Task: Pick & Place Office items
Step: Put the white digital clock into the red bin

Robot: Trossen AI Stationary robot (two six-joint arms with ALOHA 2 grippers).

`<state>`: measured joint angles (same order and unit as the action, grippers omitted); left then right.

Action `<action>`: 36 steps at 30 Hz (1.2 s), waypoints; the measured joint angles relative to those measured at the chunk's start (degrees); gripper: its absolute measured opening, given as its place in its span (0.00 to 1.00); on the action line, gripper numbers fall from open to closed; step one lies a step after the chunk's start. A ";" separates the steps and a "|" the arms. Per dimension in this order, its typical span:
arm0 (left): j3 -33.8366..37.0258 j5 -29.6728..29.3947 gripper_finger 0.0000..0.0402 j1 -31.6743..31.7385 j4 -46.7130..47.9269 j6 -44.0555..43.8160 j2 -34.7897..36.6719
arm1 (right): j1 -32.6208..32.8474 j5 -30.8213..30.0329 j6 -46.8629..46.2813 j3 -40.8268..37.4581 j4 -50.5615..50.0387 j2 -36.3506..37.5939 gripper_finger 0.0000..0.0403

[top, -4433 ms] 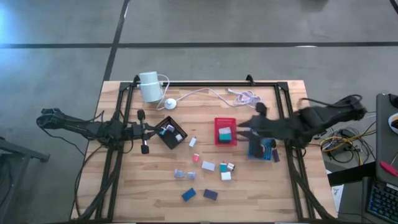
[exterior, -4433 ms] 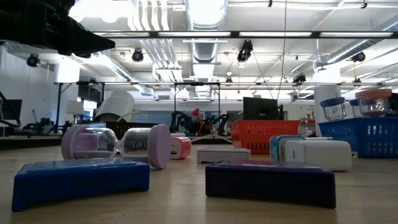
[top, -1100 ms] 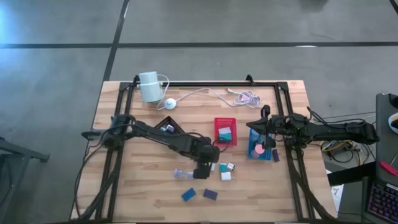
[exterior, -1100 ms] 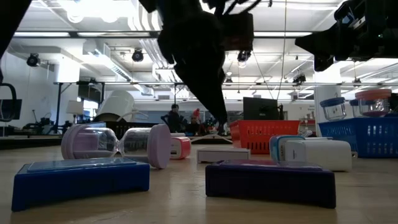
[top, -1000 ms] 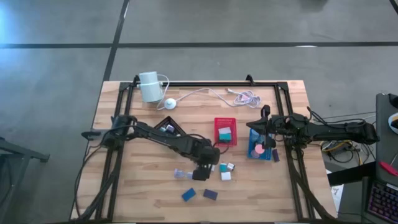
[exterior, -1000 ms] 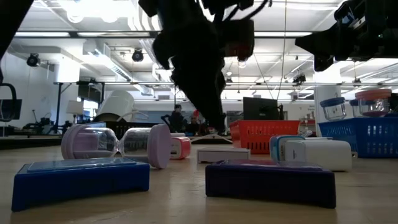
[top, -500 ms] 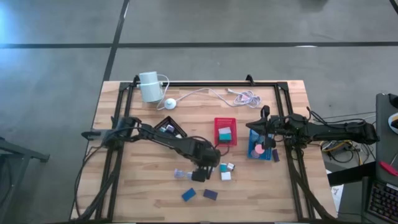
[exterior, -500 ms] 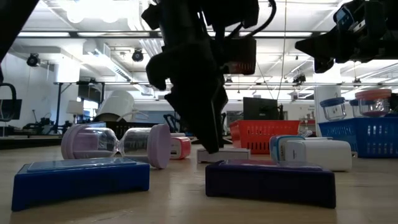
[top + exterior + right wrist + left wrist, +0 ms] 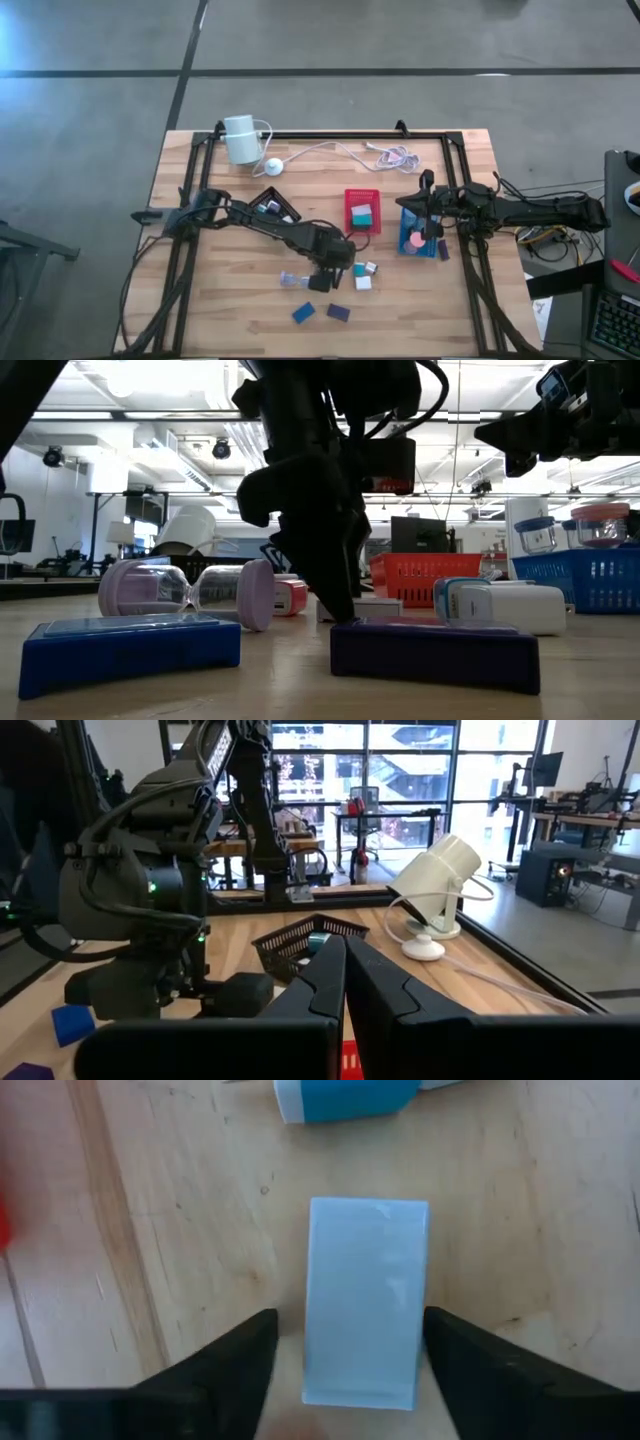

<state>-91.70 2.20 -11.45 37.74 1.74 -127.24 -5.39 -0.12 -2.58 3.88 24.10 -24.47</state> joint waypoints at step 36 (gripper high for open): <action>65.92 -4.11 0.38 5.77 -56.32 -5.94 77.55 | 0.01 0.07 -0.08 -0.04 -1.16 0.02 0.02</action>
<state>-25.78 -1.91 -5.68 -18.58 -4.20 -49.69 -5.39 -0.05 -2.66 3.84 22.94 -24.45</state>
